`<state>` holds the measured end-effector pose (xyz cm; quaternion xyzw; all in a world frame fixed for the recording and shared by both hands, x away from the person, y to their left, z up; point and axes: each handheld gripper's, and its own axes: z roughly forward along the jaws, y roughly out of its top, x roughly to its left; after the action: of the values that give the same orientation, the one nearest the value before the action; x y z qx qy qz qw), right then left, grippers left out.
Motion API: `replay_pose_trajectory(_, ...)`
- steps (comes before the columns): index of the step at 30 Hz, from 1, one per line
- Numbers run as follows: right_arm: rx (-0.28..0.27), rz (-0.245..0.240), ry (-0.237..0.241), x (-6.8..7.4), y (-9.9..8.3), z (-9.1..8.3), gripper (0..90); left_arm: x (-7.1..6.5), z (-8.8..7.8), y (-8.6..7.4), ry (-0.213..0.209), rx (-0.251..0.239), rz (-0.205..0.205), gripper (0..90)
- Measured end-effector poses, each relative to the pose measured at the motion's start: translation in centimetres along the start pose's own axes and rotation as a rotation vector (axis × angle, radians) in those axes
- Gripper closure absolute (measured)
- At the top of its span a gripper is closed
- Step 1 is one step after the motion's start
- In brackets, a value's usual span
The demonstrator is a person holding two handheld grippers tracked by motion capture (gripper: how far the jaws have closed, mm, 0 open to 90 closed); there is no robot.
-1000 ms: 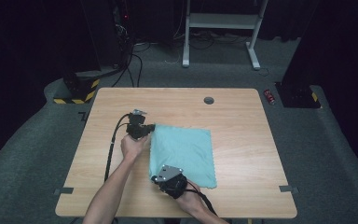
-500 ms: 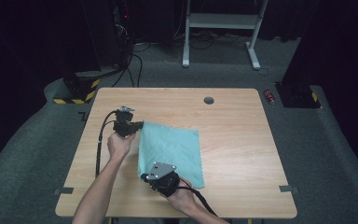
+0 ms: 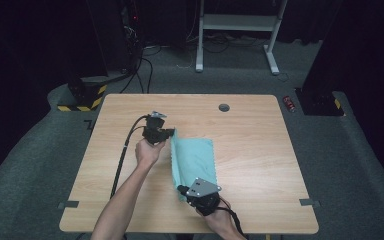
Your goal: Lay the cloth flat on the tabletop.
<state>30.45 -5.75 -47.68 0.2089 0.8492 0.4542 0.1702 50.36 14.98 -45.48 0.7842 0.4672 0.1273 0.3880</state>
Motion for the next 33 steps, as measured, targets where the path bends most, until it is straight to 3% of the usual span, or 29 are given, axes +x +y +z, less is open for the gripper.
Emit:
replay_pose_trajectory(9,-0.012,0.058,-0.074,-1.1,-2.8,-2.2,90.0,-2.5,3.5,0.7,-0.045,0.029,0.013,89.8)
replay_pose_trajectory(19,-0.011,0.102,-0.133,-2.1,-5.2,-3.8,90.0,-5.9,6.6,2.4,-0.091,0.052,0.080,89.8)
replay_pose_trajectory(33,0.040,0.134,-0.156,-2.8,-7.4,-4.2,90.0,-7.3,9.1,2.0,-0.095,0.096,0.118,88.4)
